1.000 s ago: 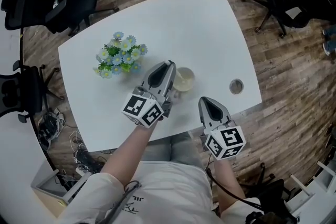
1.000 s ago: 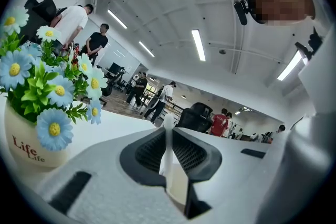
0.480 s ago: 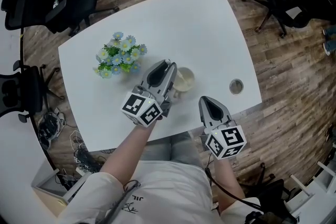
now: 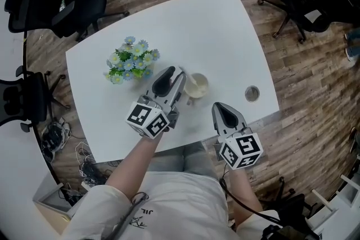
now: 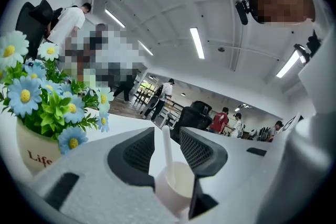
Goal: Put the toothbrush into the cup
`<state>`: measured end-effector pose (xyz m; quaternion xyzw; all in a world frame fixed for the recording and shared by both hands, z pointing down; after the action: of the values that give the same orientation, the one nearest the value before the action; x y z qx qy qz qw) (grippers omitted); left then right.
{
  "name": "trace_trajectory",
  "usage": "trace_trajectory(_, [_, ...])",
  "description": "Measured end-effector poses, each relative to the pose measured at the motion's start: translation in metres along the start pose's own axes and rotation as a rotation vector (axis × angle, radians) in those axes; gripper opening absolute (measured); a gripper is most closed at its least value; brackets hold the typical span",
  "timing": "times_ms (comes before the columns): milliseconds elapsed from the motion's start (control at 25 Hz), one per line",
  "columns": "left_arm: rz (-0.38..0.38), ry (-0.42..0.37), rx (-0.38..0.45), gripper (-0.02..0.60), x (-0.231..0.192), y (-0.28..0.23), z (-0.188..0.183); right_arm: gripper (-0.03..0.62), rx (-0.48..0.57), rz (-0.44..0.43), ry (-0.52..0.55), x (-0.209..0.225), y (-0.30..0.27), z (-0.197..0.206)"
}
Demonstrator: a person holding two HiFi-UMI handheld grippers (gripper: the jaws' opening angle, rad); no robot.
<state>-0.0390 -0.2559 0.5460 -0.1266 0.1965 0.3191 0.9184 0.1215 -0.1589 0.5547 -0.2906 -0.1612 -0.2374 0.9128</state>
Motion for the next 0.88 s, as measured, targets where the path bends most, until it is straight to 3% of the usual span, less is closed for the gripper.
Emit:
trace_trajectory(320, [-0.004, -0.030, -0.066, 0.130, 0.014, 0.024, -0.004, 0.018, 0.021, -0.010, 0.040, -0.013, 0.010, -0.015])
trace_trajectory(720, [0.032, -0.102, -0.073, 0.014, 0.043, 0.071, -0.033, 0.018, 0.048, 0.007, 0.078, -0.026, 0.034, -0.020])
trace_trajectory(880, [0.025, -0.109, -0.135, 0.014, 0.053, 0.090, -0.038, 0.018, 0.059, 0.008, 0.103, -0.039, 0.045, -0.025])
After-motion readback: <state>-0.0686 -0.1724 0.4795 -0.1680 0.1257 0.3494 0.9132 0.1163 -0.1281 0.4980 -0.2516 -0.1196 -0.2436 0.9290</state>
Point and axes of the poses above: the fingertips, and each gripper's own axes: y backward along the fingers, x to its right, z out of its underside, the point moved 4 cm from there along y, backward along the fingers, and after that the axes turned 1 degree about -y, right-handed, at the moved point
